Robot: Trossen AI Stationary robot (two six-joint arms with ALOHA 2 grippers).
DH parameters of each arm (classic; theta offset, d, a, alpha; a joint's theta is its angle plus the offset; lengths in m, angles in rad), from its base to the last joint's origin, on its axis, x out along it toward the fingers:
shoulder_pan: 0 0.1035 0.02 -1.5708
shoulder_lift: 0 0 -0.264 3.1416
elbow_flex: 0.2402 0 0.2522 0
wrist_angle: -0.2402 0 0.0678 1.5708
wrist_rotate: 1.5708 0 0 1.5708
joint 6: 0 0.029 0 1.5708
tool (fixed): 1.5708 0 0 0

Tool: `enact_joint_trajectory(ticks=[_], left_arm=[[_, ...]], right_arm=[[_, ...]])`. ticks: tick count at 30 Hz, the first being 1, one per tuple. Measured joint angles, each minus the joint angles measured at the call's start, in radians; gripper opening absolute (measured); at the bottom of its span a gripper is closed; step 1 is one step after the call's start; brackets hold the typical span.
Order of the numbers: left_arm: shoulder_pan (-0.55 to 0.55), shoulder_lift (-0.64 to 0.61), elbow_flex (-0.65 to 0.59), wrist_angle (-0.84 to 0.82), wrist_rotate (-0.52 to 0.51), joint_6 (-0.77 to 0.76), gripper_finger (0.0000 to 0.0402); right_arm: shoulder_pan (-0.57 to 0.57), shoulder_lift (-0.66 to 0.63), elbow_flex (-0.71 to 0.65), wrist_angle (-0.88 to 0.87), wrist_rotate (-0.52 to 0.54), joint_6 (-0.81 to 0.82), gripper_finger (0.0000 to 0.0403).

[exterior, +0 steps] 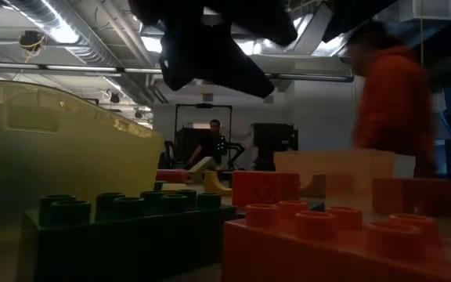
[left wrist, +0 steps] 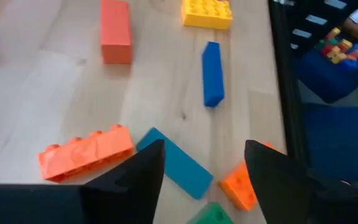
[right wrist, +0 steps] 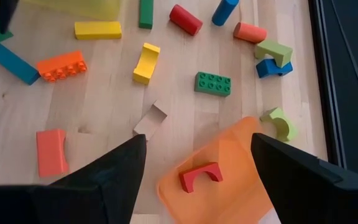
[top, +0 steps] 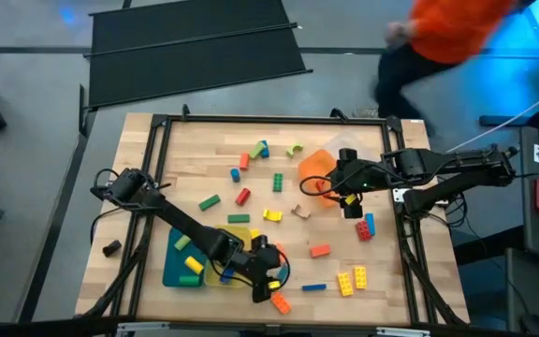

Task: Sort blocks by size
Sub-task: Put the green rectangle game piece into the yellow bin

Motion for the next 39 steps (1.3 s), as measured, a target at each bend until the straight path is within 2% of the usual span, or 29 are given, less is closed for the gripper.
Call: enact_joint_trajectory(ticks=[4, 8, 12, 18, 21, 23, 30, 39], left_arm=[[-0.005, 0.0, 0.09, -0.029, 0.09, 0.099, 0.0225], [-0.01, 0.002, 0.217, -0.219, 0.099, 0.113, 0.0226], [-0.009, 0.038, 0.314, -0.328, 0.105, 0.071, 0.0226], [-0.01, 0.12, 0.397, -0.457, 0.219, -0.007, 0.0226], [-0.016, 0.153, 0.414, -0.522, 0.289, -0.025, 0.0226], [-0.019, 0.173, 0.418, -0.565, 0.298, -0.026, 0.0226], [-0.005, 0.211, 0.42, -0.662, 0.266, 0.006, 0.0226], [0.005, 0.217, 0.407, -0.644, 0.242, -0.04, 0.0226]], right_arm=[[0.0, 0.0, 0.0, 0.0, 0.0, 0.0, 0.0292], [0.0, 0.0, 0.0, -0.002, 0.0, 0.0, 0.0292], [0.0, 0.0, 0.0, -0.003, 0.0, -0.001, 0.0292], [0.0, 0.0, 0.0, -0.008, 0.0, -0.001, 0.0292], [0.0, 0.0, 0.0, -0.013, 0.0, -0.001, 0.0292], [0.0, 0.0, 0.0, -0.018, 0.0, -0.001, 0.0292], [0.0, 0.0, 0.0, -0.026, -0.001, -0.001, 0.0292], [0.0, 0.0, 0.0, -0.033, -0.001, -0.001, 0.0292]])
